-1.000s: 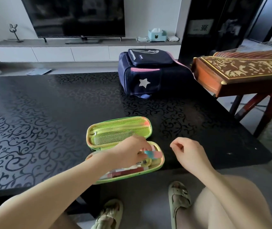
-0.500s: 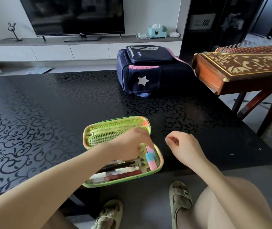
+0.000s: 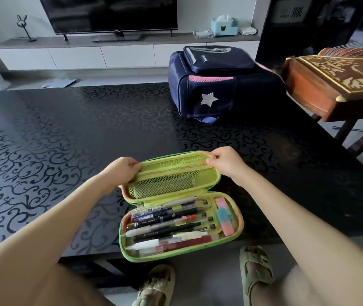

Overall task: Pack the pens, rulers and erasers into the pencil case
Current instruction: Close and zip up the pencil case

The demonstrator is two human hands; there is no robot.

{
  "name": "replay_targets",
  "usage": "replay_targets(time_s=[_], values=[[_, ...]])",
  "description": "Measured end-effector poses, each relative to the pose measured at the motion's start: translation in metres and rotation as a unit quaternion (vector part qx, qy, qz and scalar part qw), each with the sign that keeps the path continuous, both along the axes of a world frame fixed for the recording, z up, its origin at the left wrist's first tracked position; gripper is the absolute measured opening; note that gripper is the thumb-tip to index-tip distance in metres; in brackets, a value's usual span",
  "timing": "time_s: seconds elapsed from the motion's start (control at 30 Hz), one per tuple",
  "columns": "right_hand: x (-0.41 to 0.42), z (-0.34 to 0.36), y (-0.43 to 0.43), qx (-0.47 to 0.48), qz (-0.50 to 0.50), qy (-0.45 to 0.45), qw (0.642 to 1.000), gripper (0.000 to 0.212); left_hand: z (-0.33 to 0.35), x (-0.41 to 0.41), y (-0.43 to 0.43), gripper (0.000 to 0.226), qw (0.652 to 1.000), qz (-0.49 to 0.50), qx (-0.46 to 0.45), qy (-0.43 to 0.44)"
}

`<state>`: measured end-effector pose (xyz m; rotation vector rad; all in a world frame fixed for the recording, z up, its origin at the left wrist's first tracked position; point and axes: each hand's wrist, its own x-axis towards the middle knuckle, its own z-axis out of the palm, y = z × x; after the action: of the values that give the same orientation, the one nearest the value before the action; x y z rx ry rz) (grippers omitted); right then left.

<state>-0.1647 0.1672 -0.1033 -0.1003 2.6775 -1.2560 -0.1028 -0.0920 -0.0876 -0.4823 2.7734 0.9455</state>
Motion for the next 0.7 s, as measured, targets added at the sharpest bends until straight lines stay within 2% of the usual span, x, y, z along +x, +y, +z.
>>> replay_targets(time_s=[0.1,0.2,0.33,0.43,0.6,0.7], values=[[-0.009,0.007,-0.004,-0.008,-0.006,0.040,0.999,0.013,0.010,-0.004,-0.004,0.025,0.998,-0.022,0.003,0.054],[-0.009,0.030,-0.002,-0.011,-0.010,0.098,0.995,0.014,0.029,-0.002,-0.004,0.020,0.990,-0.023,0.029,0.133],[0.013,0.054,0.012,0.076,0.029,0.174,0.981,0.009,0.052,0.024,0.005,0.017,0.974,-0.078,-0.002,0.214],[0.053,0.059,0.030,0.128,0.081,0.198,0.968,0.017,0.056,0.061,0.006,0.020,0.953,-0.157,-0.038,0.257],[0.119,0.042,0.051,0.215,0.169,0.345,0.898,0.038,0.027,0.119,0.002,0.035,0.912,-0.270,-0.123,0.283],[0.143,0.023,0.055,0.275,0.191,0.403,0.852,0.040,0.010,0.140,0.004,0.040,0.911,-0.260,-0.140,0.288]])
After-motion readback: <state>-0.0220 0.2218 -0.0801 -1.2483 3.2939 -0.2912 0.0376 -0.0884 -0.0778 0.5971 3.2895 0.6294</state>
